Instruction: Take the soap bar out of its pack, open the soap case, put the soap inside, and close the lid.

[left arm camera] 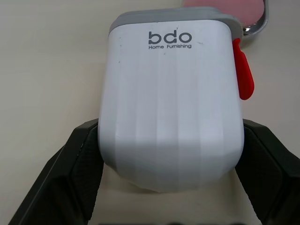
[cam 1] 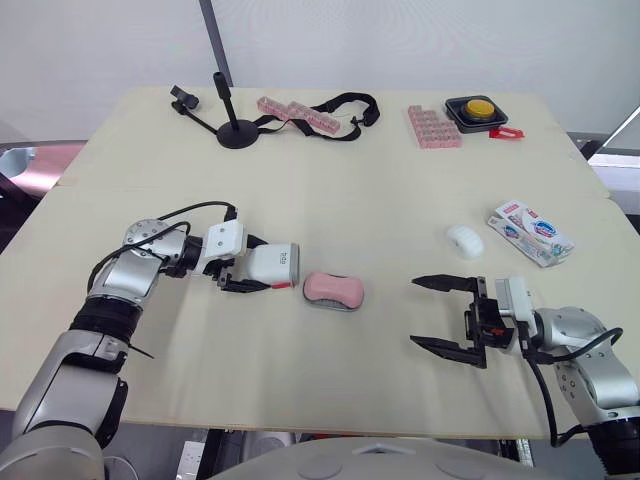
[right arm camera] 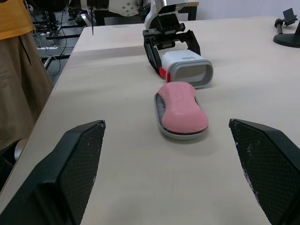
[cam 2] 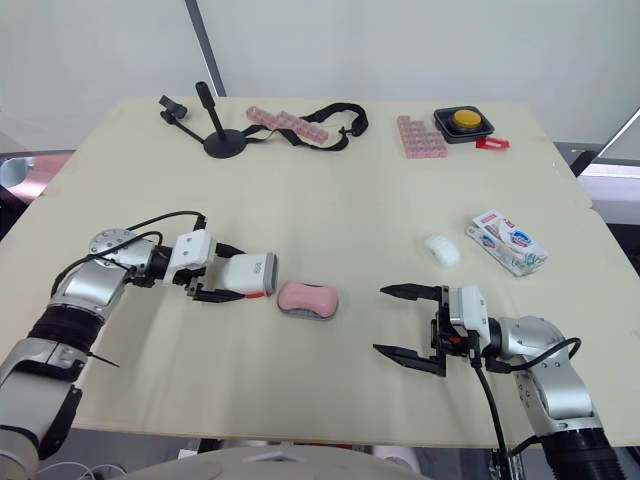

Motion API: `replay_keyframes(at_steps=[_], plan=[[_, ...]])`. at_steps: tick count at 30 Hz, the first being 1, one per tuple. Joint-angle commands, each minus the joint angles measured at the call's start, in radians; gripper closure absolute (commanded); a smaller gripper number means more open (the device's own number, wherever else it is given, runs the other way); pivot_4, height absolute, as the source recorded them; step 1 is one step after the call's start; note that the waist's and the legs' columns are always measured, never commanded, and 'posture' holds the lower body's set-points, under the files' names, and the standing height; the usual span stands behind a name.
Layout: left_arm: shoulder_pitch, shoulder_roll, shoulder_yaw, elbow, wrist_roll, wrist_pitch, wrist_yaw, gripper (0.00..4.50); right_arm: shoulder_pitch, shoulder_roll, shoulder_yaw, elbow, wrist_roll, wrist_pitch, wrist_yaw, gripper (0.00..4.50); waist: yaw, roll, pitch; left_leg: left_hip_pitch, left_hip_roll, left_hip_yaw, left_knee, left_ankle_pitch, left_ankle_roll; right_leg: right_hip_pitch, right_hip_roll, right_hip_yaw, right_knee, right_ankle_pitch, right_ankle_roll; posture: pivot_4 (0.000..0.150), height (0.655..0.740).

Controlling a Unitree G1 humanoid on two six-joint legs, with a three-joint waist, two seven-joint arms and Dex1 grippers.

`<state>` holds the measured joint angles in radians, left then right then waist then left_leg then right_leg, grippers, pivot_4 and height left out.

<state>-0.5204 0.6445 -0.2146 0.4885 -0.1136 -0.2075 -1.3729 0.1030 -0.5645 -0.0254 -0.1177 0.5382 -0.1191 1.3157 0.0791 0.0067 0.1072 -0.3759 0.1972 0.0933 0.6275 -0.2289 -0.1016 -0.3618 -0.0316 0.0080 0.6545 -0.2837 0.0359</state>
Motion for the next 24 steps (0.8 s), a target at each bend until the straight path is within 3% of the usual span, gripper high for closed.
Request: replay_keyframes(at_steps=[1, 11, 24], plan=[[-0.021, 0.001, 0.019, 0.004, 0.001, -0.022, 0.011, 1.06, 0.000, -0.011, -0.018, 0.004, -0.003, -0.020, 0.005, 0.00, 0.000, 0.000, 0.000, 0.000, 0.000, 0.000, 0.000, 0.000, 0.000, 0.000, 0.000, 0.000, 0.000, 0.000, 0.000, 0.150, 0.7400], [-0.010, 0.034, 0.038, -0.010, -0.029, -0.058, -0.032, 1.06, -0.032, -0.077, 0.052, -0.081, -0.058, 0.049, 0.000, 0.00, -0.002, 0.000, 0.000, 0.000, 0.000, 0.000, 0.000, 0.000, 0.000, 0.000, 0.000, 0.000, 0.000, 0.000, 0.000, 0.150, 0.7400], [0.090, 0.110, 0.072, -0.120, -0.117, -0.052, -0.136, 1.06, -0.356, -0.063, 0.283, -0.307, -0.188, 0.555, -0.304, 0.00, 0.005, 0.000, 0.000, 0.001, 0.000, 0.000, -0.002, 0.000, 0.000, 0.000, 0.001, -0.001, 0.000, 0.000, 0.000, 0.150, 0.7400]])
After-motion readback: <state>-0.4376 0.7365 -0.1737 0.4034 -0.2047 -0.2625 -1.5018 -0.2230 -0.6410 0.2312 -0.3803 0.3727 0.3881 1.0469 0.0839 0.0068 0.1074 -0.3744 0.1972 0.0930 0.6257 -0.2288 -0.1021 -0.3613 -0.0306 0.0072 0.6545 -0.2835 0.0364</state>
